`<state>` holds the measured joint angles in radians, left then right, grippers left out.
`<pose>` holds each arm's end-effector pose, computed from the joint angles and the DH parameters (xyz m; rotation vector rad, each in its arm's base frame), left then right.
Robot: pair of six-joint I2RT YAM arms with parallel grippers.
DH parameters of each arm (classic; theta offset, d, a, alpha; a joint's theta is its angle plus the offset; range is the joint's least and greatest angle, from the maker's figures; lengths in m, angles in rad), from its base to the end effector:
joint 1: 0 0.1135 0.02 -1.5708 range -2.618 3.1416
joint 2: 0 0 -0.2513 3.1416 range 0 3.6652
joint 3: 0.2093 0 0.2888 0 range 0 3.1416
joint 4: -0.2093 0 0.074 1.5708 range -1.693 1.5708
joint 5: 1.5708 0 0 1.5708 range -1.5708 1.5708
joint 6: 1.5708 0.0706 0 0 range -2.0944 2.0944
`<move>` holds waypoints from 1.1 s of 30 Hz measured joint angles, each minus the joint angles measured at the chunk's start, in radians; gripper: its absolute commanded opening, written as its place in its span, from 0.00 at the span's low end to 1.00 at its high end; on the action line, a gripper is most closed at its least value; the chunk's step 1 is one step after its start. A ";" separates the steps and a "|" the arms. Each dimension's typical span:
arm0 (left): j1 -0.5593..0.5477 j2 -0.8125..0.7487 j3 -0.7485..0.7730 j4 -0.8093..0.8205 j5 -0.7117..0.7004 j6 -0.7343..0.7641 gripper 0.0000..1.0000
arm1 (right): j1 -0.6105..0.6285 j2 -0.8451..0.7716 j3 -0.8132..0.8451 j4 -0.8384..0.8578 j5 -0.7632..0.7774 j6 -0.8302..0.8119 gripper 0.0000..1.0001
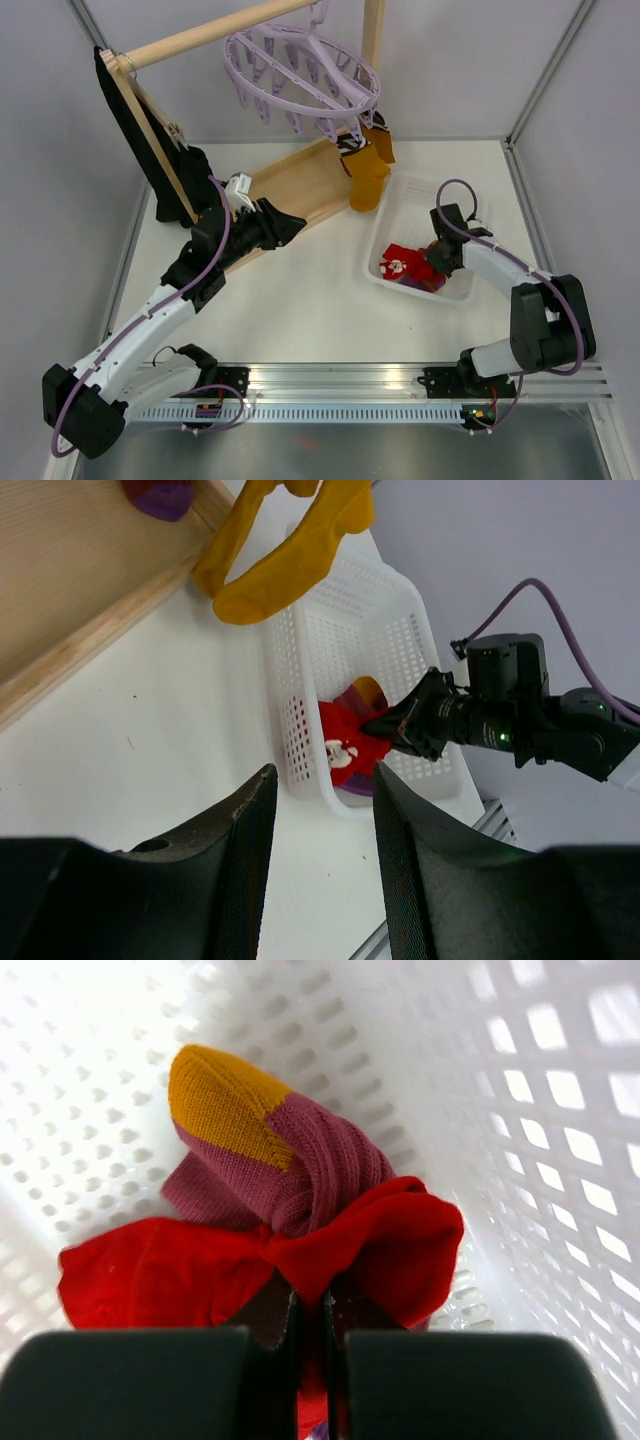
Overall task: Clip the socks to the hanger
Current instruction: Clamp the sock onto the hanger, then pick up the sock from the bin.
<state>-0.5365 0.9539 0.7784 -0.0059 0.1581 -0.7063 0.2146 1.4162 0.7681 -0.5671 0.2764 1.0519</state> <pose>0.2561 -0.1653 0.3023 -0.0355 1.8693 -1.0251 0.2896 0.0434 0.1061 1.1568 2.4341 -0.0156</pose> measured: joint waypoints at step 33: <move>0.000 0.053 0.010 -0.014 -0.026 0.044 0.49 | -0.015 0.114 0.373 0.180 0.072 -0.442 0.71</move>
<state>-0.5365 1.0073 0.7887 -0.0200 0.1322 -0.6624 0.1993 1.5299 1.1412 -0.3870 0.3485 0.6098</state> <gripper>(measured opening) 0.482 0.742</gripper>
